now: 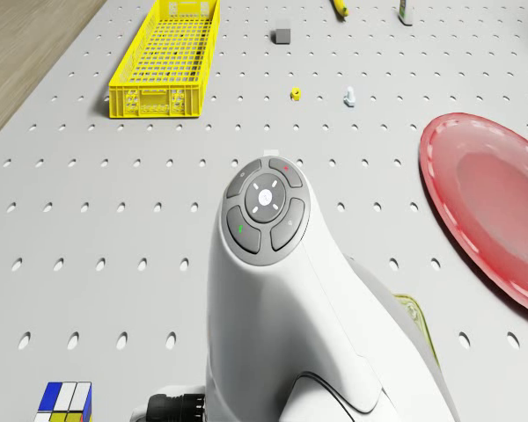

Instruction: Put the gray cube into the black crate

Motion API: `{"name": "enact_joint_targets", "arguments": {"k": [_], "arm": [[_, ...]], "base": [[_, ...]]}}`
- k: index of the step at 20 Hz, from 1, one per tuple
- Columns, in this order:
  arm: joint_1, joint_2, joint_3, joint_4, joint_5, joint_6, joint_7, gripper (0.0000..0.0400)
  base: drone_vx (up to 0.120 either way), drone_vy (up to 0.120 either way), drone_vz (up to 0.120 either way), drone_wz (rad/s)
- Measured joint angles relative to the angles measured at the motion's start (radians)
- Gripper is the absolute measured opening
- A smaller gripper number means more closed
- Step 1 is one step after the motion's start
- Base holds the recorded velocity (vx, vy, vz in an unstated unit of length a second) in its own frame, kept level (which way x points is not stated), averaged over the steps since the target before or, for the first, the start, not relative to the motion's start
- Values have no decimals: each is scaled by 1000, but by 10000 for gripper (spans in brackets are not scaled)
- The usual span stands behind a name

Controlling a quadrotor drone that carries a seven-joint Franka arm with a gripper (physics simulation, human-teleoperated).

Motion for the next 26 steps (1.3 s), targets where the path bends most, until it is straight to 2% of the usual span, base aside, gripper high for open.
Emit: {"name": "enact_joint_targets", "arguments": {"k": [13,22,26], "arm": [[-28,-67,24,5,34,58,25,400],[-42,-110,37,8,56,96,38,400],[-47,-128,42,9,65,113,44,400]], "base": [[120,0,-6,0],[120,0,-120,0],[120,0,0,0]]}}
